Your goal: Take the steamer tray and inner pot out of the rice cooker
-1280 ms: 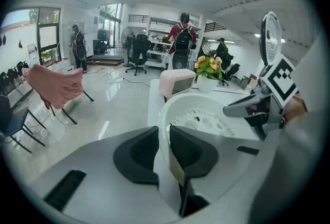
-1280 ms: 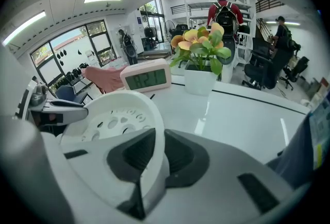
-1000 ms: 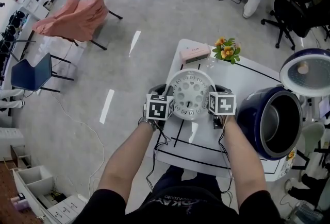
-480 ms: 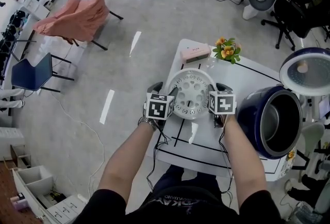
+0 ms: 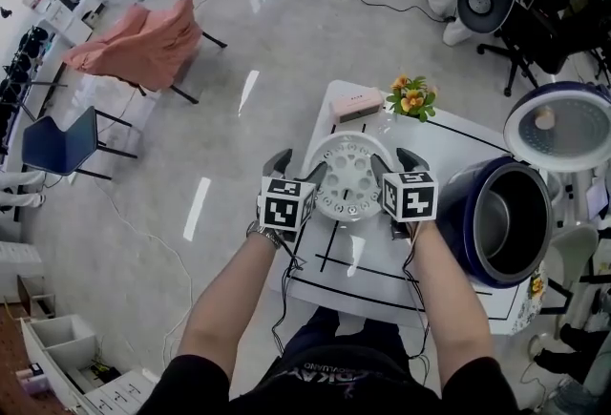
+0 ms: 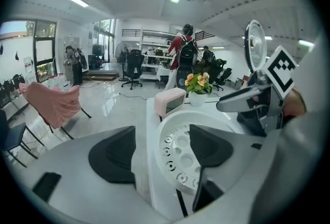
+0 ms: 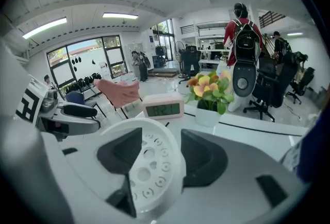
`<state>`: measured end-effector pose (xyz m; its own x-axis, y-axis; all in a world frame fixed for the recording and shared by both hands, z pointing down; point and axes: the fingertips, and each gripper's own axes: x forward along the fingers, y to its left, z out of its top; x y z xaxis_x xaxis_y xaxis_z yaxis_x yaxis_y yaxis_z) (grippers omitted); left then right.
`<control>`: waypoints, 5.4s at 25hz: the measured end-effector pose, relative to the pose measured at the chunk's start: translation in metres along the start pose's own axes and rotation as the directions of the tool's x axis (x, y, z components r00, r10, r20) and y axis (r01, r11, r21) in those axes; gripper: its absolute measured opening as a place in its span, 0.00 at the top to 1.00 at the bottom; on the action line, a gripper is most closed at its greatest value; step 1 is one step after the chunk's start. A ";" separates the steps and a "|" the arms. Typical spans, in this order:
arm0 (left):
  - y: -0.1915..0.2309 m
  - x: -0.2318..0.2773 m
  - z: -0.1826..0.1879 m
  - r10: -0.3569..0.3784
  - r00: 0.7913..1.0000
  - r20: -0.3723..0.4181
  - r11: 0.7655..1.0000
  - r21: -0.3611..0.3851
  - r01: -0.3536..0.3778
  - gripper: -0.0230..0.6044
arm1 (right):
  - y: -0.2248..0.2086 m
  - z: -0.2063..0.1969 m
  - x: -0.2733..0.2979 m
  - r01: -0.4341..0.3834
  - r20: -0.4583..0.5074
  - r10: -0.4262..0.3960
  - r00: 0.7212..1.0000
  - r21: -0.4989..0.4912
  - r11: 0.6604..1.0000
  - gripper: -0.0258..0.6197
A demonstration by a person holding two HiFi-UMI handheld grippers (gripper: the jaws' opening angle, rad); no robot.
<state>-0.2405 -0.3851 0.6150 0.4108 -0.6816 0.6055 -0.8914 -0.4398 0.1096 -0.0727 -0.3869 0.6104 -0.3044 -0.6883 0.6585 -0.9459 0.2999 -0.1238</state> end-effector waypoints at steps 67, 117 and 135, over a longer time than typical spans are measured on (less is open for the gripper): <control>-0.387 -0.073 0.088 -0.424 0.904 0.059 0.881 0.261 0.396 0.45 | -0.247 -0.107 -0.367 0.281 0.160 -0.370 0.915 0.405 0.870 0.62; -0.384 -0.020 0.085 -0.248 0.969 -0.016 0.949 0.197 0.247 0.71 | -0.261 -0.107 -0.346 0.315 0.080 -0.381 0.921 0.422 0.850 0.76; -0.385 -0.009 0.093 -0.210 0.977 0.031 0.949 0.248 0.196 0.72 | -0.273 -0.100 -0.341 0.349 0.089 -0.416 0.905 0.404 0.845 0.79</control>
<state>0.1167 -0.2641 0.4941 0.5942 -0.5918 0.5448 -0.7178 -0.6957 0.0272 0.3004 -0.1681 0.4937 0.1086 -0.8063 0.5814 -0.9512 -0.2541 -0.1749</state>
